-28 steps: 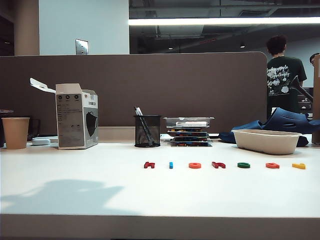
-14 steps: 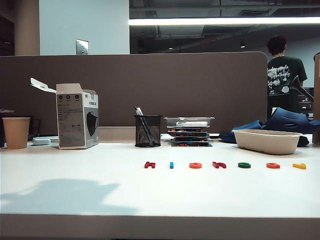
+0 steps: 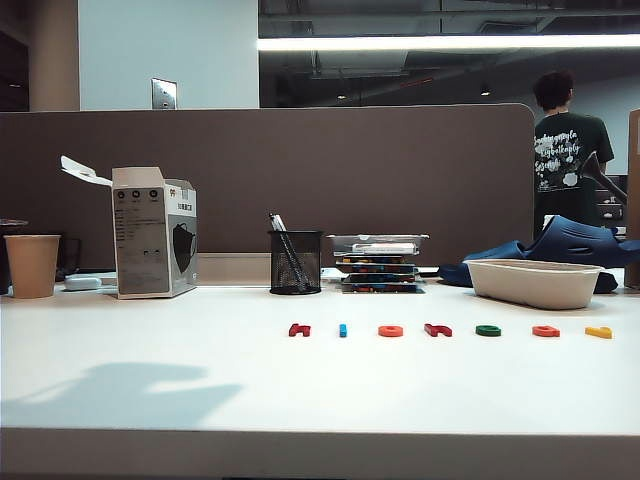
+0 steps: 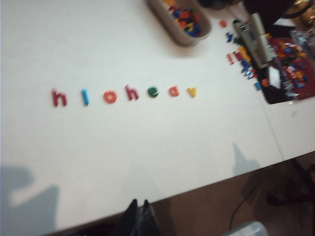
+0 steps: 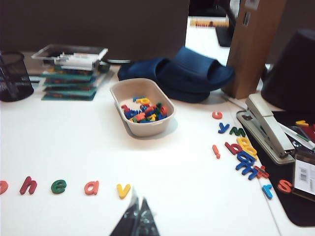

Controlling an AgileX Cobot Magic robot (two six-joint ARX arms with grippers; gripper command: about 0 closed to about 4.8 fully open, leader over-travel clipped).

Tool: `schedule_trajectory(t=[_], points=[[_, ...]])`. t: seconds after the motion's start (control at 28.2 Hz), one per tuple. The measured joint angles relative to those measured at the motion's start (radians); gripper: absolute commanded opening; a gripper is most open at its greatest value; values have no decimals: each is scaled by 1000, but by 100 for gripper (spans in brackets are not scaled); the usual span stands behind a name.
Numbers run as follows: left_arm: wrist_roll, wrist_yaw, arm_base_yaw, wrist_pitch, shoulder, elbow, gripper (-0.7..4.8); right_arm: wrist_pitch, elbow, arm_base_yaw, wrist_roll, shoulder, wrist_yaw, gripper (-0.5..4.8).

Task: Select the appropriate letters from the row of letter magnets placed on the table to arrange into the word "love".

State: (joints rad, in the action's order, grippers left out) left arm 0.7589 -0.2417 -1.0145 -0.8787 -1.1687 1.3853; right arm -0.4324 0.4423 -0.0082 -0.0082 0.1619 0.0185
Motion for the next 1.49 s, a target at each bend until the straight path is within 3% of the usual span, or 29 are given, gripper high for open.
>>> schedule_trajectory(t=[0.14, 0.35, 0.5, 0.74, 0.89, 1.06, 1.24, 1.49], points=[[24, -19, 0, -53, 0, 0, -5, -13, 142, 0, 0, 167, -23, -5], [24, -22, 0, -53, 0, 0, -5, -14, 233, 3, 5, 330, -181, -5], [24, -22, 0, -53, 0, 0, -5, -32, 296, 49, 72, 460, -198, -5], [24, -23, 0, -51, 0, 0, -5, -43, 474, 246, 185, 777, -181, -6], [24, -23, 0, -49, 0, 0, -5, 61, 528, 380, 184, 931, -140, -5], [24, -24, -2, -49, 0, 0, -5, 213, 622, 457, 190, 1154, -134, -4], [24, -24, -1, -48, 0, 0, -5, 19, 859, 487, 214, 1453, -113, 114], [24, -27, 0, -49, 0, 0, -5, -160, 1106, 504, 225, 1721, -82, 118]])
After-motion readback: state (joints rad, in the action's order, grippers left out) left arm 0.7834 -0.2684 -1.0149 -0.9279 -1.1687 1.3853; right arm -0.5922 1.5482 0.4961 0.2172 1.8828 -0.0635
